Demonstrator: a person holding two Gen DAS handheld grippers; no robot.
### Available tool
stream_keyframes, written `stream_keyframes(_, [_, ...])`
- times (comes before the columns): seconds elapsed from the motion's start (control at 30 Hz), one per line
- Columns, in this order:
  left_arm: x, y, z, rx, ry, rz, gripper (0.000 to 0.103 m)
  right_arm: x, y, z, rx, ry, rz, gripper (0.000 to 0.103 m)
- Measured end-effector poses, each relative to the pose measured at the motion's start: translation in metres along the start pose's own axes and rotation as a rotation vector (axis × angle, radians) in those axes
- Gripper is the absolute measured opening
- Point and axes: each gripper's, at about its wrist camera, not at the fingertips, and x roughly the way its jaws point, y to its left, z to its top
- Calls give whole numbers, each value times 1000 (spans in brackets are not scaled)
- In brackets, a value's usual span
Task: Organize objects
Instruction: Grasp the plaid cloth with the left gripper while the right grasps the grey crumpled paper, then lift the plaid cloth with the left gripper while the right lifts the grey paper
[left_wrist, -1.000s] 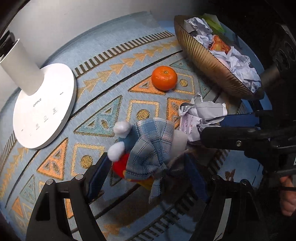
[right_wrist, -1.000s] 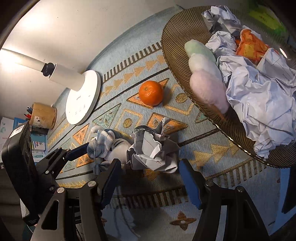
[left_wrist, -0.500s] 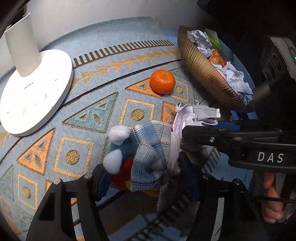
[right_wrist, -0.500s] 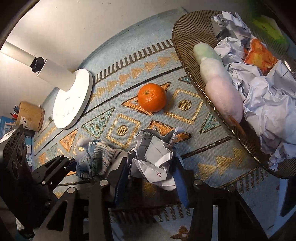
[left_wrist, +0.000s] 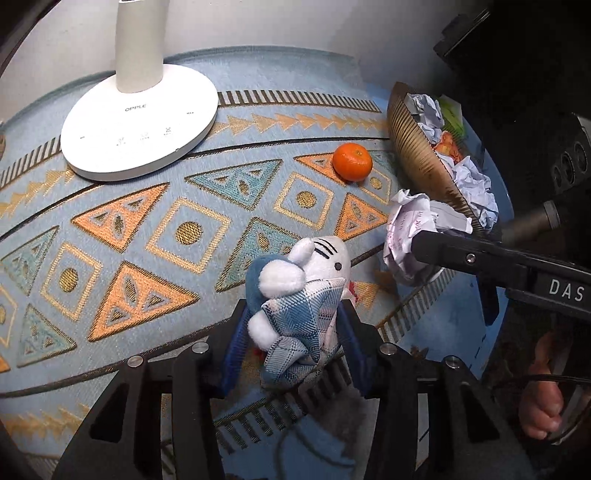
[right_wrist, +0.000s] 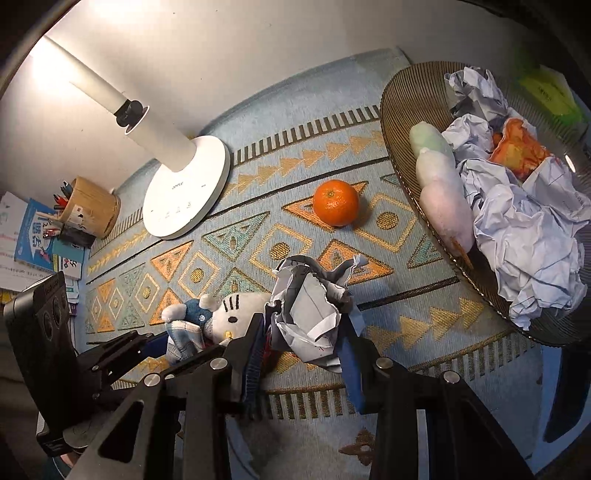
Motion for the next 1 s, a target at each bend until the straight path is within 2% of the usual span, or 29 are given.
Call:
stream_keyframes(0.03, [1,1,0,-5,11,12,54,-1,0,-1,-4,0,4,37])
stream_keyframes(0.1, [5,-2,3,-2,19,50,76,-3,-2,-2,-12,4,6,37])
stream_keyframes(0.17, [10,-7,6,21,16,85,81,-4,-6,-4,-11,7,9,37])
stream_keyframes(0.3, [29,-12,13,29,31,127,82,-7,-15,-9,4,15,21,37])
stream_keyframes(0.33, [30,-14,14,30,18,139,81,-8,-17,-10,4,14,22,37])
stream_keyframes(0.37, [30,-16,15,33,1,145,74,-10,-18,-12,2,13,24,37])
stream_keyframes(0.43, [26,-20,15,31,-24,155,68,-13,-22,-14,-2,10,24,37])
stream_keyframes(0.5, [17,-23,15,16,-54,153,55,-17,-26,-17,-10,5,28,37])
stream_keyframes(0.57, [3,-18,15,-32,-77,112,44,-22,-27,-18,-23,-2,33,37])
stream_keyframes(0.6, [-4,-16,16,-62,-90,85,33,-25,-27,-18,-30,-5,40,37])
stream_keyframes(0.63, [-10,-13,17,-91,-103,69,26,-29,-27,-18,-37,-8,52,37])
stream_keyframes(0.73, [-26,-3,19,-176,-141,35,25,-42,-24,-18,-83,-36,61,37])
stream_keyframes(0.83, [-29,9,15,-247,-136,18,25,-52,-21,-17,-133,-62,65,37])
stream_keyframes(0.87, [-29,14,9,-274,-127,27,28,-53,-21,-16,-143,-64,68,37])
stream_keyframes(0.9, [-29,18,5,-302,-113,21,37,-54,-22,-16,-147,-62,70,37])
stream_keyframes(0.97, [-30,23,-8,-340,-105,-6,39,-52,-25,-16,-152,-48,75,37])
stream_keyframes(1.0, [-29,23,-14,-351,-95,4,42,-51,-27,-16,-153,-39,77,37])
